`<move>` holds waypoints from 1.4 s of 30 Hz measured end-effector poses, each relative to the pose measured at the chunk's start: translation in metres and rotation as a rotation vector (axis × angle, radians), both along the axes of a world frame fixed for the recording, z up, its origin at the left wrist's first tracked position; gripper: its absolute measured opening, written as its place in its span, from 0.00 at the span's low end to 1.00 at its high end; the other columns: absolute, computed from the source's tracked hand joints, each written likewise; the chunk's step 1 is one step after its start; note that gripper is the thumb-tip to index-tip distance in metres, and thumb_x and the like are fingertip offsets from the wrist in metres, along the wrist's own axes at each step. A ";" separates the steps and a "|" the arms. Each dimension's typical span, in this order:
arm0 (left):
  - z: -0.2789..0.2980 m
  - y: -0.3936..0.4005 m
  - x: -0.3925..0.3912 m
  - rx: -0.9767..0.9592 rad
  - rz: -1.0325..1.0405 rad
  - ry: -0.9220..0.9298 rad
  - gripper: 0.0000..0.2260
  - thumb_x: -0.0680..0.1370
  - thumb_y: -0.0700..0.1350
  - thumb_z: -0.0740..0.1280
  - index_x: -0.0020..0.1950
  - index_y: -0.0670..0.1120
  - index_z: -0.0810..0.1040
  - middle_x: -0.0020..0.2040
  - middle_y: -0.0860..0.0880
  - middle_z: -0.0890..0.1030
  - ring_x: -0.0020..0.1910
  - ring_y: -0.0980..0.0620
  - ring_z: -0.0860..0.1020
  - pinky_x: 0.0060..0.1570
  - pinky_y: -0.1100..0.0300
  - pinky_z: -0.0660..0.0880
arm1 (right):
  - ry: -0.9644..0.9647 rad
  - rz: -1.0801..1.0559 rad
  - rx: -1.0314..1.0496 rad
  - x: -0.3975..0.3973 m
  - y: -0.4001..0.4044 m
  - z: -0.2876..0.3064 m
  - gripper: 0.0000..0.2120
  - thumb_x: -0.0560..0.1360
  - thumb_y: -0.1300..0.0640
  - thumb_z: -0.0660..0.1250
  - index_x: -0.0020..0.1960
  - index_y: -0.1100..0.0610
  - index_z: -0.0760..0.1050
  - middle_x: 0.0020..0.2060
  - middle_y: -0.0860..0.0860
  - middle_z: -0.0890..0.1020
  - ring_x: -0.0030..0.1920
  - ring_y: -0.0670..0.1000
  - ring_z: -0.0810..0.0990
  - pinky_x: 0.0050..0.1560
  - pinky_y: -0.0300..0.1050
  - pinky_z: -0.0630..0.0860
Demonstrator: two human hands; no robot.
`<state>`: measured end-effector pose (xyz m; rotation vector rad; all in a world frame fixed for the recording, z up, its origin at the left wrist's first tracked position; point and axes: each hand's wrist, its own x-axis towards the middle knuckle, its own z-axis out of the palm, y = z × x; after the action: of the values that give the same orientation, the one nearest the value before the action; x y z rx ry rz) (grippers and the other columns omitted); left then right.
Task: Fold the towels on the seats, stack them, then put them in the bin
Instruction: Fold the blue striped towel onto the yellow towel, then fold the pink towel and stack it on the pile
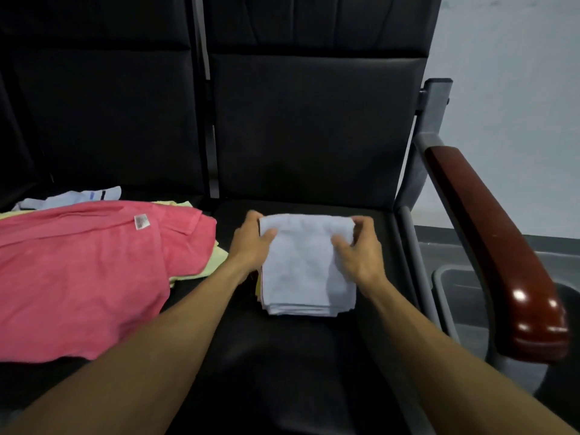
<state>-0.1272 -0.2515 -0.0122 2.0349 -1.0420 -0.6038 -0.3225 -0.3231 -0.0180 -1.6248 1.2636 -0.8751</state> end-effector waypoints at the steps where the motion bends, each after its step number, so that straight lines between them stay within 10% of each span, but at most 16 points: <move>1: 0.002 -0.012 0.002 -0.021 0.022 -0.031 0.14 0.81 0.46 0.66 0.66 0.47 0.68 0.62 0.45 0.76 0.59 0.46 0.75 0.50 0.53 0.73 | 0.030 -0.013 -0.028 0.007 -0.010 0.001 0.23 0.78 0.59 0.70 0.70 0.54 0.65 0.62 0.53 0.76 0.54 0.47 0.78 0.48 0.28 0.75; 5: -0.015 -0.024 -0.007 0.039 -0.116 -0.382 0.22 0.81 0.48 0.68 0.72 0.49 0.65 0.72 0.46 0.63 0.71 0.44 0.64 0.66 0.49 0.67 | 0.546 0.092 -0.226 0.025 -0.020 -0.020 0.29 0.80 0.47 0.65 0.77 0.51 0.60 0.78 0.57 0.54 0.77 0.60 0.54 0.73 0.62 0.60; 9: -0.061 -0.011 -0.019 0.232 -0.361 -0.403 0.28 0.85 0.51 0.59 0.82 0.51 0.52 0.82 0.50 0.45 0.81 0.46 0.45 0.78 0.45 0.53 | 0.849 0.381 -0.289 0.032 0.003 -0.067 0.34 0.82 0.37 0.48 0.82 0.48 0.41 0.79 0.54 0.33 0.78 0.58 0.29 0.75 0.69 0.44; 14: -0.086 -0.028 -0.012 0.366 -0.470 -0.476 0.31 0.87 0.51 0.53 0.81 0.51 0.35 0.79 0.50 0.27 0.76 0.47 0.26 0.79 0.44 0.39 | 0.929 0.370 -0.334 0.039 -0.007 -0.092 0.34 0.82 0.36 0.42 0.79 0.48 0.28 0.76 0.54 0.25 0.75 0.58 0.23 0.74 0.70 0.41; 22: -0.041 -0.033 0.015 0.321 -0.423 -0.482 0.33 0.83 0.49 0.62 0.83 0.51 0.48 0.83 0.48 0.43 0.81 0.43 0.45 0.79 0.46 0.50 | 0.940 0.269 -0.456 0.070 -0.019 -0.058 0.31 0.82 0.52 0.57 0.80 0.56 0.48 0.80 0.60 0.40 0.79 0.63 0.34 0.73 0.72 0.43; 29: -0.006 0.088 0.105 0.400 -0.029 -0.638 0.19 0.76 0.49 0.70 0.64 0.47 0.70 0.64 0.44 0.70 0.64 0.41 0.69 0.60 0.48 0.68 | 0.530 0.598 -0.337 0.173 0.083 -0.028 0.10 0.78 0.57 0.64 0.57 0.55 0.80 0.55 0.55 0.82 0.58 0.58 0.78 0.57 0.51 0.74; 36: -0.012 0.211 0.169 0.647 -0.046 -0.491 0.27 0.74 0.54 0.73 0.67 0.44 0.70 0.66 0.43 0.71 0.67 0.42 0.68 0.62 0.48 0.71 | 0.511 0.617 0.008 0.252 0.154 -0.075 0.23 0.62 0.31 0.63 0.32 0.52 0.71 0.43 0.58 0.81 0.48 0.60 0.80 0.49 0.53 0.78; 42: -0.009 0.224 0.161 0.578 -0.064 -0.456 0.28 0.73 0.55 0.75 0.66 0.47 0.69 0.65 0.45 0.71 0.64 0.42 0.68 0.60 0.47 0.70 | 0.312 0.503 0.114 0.252 0.179 -0.027 0.13 0.77 0.58 0.69 0.38 0.55 0.68 0.34 0.50 0.76 0.37 0.51 0.74 0.31 0.36 0.69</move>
<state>0.0339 -0.0279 -0.0209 2.7427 -1.3039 -0.5249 -0.0702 -0.1442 -0.0453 -1.9158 1.0081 -0.2431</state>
